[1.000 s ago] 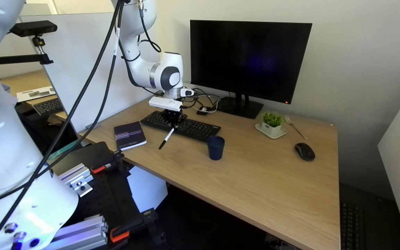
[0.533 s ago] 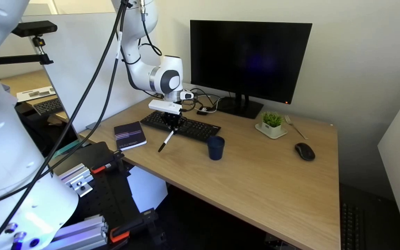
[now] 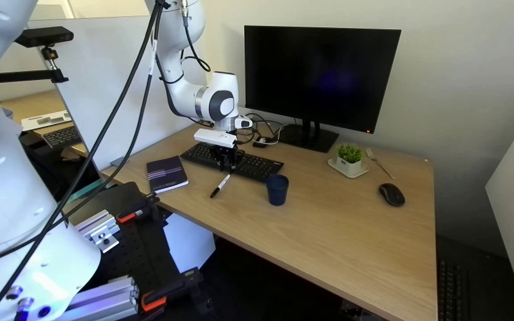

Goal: Place the marker on the desk

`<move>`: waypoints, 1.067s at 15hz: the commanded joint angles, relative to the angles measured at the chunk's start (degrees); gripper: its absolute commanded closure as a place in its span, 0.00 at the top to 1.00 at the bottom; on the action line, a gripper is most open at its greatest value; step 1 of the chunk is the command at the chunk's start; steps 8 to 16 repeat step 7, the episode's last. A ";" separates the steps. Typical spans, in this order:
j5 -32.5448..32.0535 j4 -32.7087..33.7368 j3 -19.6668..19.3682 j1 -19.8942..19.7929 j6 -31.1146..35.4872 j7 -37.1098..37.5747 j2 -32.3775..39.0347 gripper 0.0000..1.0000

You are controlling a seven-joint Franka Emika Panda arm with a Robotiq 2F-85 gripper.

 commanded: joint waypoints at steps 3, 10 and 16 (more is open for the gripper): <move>-0.73 -1.19 -0.96 0.42 0.09 1.59 -2.27 0.85; -0.28 0.09 -0.04 -0.76 -1.95 0.66 -3.04 0.88; -0.28 0.09 -0.04 -0.76 -1.95 0.66 -3.04 0.88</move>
